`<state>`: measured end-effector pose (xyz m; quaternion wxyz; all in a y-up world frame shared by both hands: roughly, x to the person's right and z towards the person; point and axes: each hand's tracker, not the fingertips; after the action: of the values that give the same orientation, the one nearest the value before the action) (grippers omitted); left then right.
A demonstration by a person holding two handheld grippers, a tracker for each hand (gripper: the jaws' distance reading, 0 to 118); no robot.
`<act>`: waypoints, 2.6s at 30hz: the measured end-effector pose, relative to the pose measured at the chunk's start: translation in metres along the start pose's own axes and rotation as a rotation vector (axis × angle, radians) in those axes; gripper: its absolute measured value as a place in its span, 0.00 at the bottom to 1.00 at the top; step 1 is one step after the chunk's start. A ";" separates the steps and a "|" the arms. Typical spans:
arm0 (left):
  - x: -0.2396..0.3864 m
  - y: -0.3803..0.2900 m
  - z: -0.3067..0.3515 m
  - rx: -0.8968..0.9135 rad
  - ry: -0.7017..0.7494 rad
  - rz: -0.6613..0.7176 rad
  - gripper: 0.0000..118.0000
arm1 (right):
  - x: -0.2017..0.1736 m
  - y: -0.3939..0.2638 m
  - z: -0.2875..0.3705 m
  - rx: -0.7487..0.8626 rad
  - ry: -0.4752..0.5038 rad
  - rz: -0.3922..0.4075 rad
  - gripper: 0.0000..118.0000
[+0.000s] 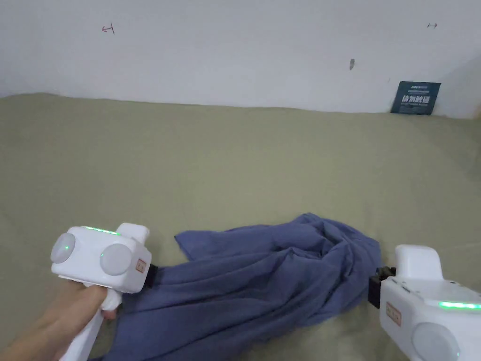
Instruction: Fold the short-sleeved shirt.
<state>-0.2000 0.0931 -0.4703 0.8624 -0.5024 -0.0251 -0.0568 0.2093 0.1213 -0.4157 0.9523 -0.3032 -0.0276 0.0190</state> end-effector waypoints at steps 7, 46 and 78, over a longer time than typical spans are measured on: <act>-0.011 -0.003 -0.005 0.011 -0.038 0.043 0.07 | 0.037 0.068 -0.084 -0.131 -0.023 0.054 0.00; -0.091 0.038 0.243 0.423 0.122 0.221 0.07 | 0.066 0.175 0.075 0.079 0.028 0.001 0.06; -0.082 0.318 0.165 0.616 0.367 0.257 0.07 | 0.035 0.385 -0.078 0.292 -0.179 0.072 0.06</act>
<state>-0.2396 0.3982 -0.6717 0.9633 -0.2000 0.1770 -0.0271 0.2421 0.3921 -0.7005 0.9787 -0.1594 -0.0986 0.0837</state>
